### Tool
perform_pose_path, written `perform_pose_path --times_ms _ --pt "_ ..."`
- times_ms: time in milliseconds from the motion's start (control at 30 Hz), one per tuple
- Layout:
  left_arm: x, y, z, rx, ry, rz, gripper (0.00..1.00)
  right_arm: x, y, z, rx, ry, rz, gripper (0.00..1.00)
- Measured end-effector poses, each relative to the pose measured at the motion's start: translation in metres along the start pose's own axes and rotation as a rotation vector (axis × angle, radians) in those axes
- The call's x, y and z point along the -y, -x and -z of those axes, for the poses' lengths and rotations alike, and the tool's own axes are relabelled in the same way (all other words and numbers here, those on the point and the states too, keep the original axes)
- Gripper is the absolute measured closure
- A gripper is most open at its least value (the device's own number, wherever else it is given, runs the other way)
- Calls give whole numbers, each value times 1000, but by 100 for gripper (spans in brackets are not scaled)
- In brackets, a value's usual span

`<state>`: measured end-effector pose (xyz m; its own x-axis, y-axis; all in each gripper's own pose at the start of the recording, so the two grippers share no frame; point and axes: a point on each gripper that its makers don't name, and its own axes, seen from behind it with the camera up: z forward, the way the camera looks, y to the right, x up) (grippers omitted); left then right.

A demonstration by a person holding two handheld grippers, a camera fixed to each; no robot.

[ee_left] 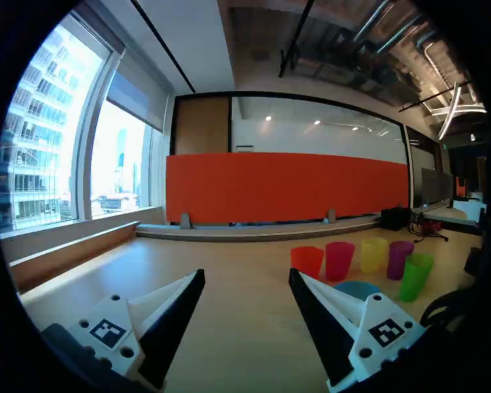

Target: Pour water

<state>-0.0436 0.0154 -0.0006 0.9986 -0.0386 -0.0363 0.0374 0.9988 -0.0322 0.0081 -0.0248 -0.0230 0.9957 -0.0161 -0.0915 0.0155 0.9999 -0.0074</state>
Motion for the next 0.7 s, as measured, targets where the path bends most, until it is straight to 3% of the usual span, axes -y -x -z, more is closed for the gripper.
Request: perform_pose_path --times_ms 367,700 --pt "-1 0 0 0 0 0 5 0 21 -5 7 18 19 0" --pt "-1 0 -1 0 0 0 5 -8 37 -9 38 15 -49 0"
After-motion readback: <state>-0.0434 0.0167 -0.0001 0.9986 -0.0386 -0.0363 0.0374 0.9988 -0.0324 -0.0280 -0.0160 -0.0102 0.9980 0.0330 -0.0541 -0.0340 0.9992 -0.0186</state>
